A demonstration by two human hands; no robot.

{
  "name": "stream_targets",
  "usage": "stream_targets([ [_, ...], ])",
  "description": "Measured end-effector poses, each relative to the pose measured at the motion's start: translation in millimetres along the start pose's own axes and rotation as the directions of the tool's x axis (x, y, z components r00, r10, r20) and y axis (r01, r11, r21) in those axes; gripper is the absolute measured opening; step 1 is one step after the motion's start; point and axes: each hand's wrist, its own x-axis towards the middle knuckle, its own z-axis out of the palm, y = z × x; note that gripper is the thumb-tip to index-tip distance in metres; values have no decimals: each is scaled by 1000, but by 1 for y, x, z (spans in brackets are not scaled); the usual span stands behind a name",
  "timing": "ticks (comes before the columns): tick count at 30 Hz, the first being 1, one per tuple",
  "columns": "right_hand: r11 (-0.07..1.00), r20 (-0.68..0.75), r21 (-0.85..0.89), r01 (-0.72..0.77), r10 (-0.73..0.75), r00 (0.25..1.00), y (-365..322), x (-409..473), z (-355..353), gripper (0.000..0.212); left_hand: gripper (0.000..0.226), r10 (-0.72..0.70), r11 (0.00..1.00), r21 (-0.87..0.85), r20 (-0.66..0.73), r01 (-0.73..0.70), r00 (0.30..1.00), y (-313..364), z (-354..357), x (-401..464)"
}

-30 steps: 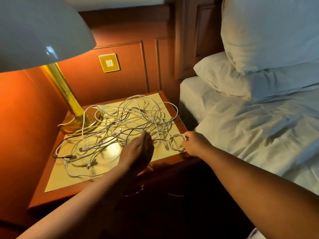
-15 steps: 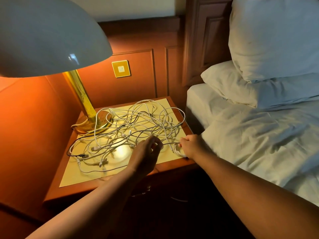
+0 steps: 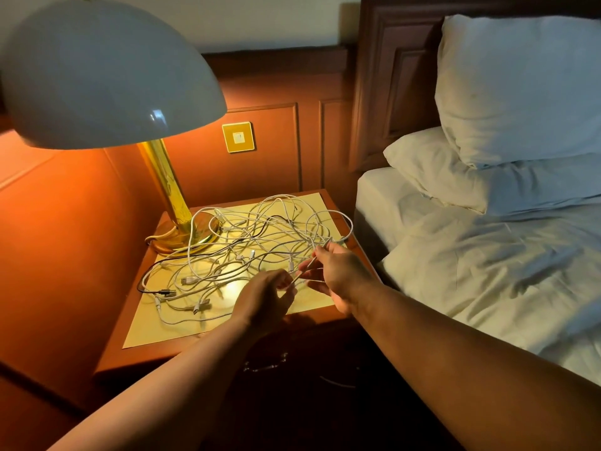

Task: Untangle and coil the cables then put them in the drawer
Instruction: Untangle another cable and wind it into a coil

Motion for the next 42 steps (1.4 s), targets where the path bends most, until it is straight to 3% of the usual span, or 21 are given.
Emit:
stream_targets([
  [6, 946, 46, 322, -22, 8, 999, -12, -4, -1, 26, 11, 5, 995, 96, 9, -6, 1000, -14, -6, -2],
  [7, 965, 67, 261, -21, 4, 998, -13, -4, -2, 26, 12, 6, 995, 97, 9, -7, 1000, -16, -7, -2],
  [9, 995, 149, -93, 21, -7, 989, -12, -5, -1, 28, 11, 11, 996, 88, 2, -11, 1000, -19, -10, -2],
  [11, 849, 259, -519, 98, 48, 965, -12, -12, 3, 33, 11, 4, 996, 94, -16, -3, 1000, -18, -13, -1],
  [12, 745, 301, -652, 139, 86, 950, -10, -14, 6, 35, 18, -9, 995, 95, -17, 11, 1000, -16, -15, -1],
  [14, 607, 350, -763, 224, 97, 932, -6, -16, 12, 39, 40, -42, 995, 94, 1, 42, 999, -14, -16, -3],
  [17, 476, 332, -820, 317, -55, 942, -3, -14, 14, 24, 30, -87, 991, 107, 10, 86, 996, -20, -14, -5],
  [19, 432, 294, -828, 357, -207, 933, -4, -15, 13, 18, 41, -88, 991, 103, -8, 88, 996, -25, -13, -7],
  [20, 472, 272, -797, 377, -277, 922, -5, -15, 11, 19, 46, -79, 991, 106, -16, 80, 997, -27, -12, -8],
  [22, 613, 214, -681, 401, -357, 909, -6, -13, 8, 23, 37, -64, 991, 117, -31, 67, 997, -28, -12, -9],
  [24, 763, 200, -530, 371, -312, 929, -6, -10, 3, 29, 21, -56, 994, 93, -66, 63, 996, -28, -12, -8],
  [25, 846, 224, -419, 331, -257, 940, -4, -9, 4, 32, 20, -50, 995, 85, -84, 58, 995, -30, -12, -8],
  [27, 977, 279, -27, 210, -195, 940, -3, -10, 6, 34, 25, -54, 997, 55, -80, 58, 995, -30, -13, -6],
  [28, 969, 269, 216, 117, -175, 947, -4, -13, 7, 32, 27, -69, 997, 24, -55, 70, 996, -31, -15, -6],
  [30, 833, 213, 553, -21, -118, 970, -9, -15, 8, 24, 31, -101, 995, -25, 3, 101, 995, -32, -19, -6],
  [33, 797, 178, 603, -41, -84, 980, -13, -14, 7, 28, 32, -68, 998, -3, -6, 68, 998, -33, -21, -8],
  [36, 909, 133, 416, -21, -37, 990, -13, -13, 7, 30, 21, -48, 997, -68, -63, 43, 997, -28, -22, -10],
  [38, 996, 120, 68, 61, -68, 990, -13, -14, 6, 36, 13, -25, 992, -125, -105, 11, 994, -25, -26, -9],
  [40, 923, 135, -315, 220, -186, 973, -15, -17, 5, 47, 12, 30, 990, -135, -47, -36, 998, -23, -29, -9],
  [42, 731, 174, -552, 402, -370, 913, -16, -22, 3, 42, 22, 60, 995, -84, 113, -51, 992, -20, -33, -9],
])
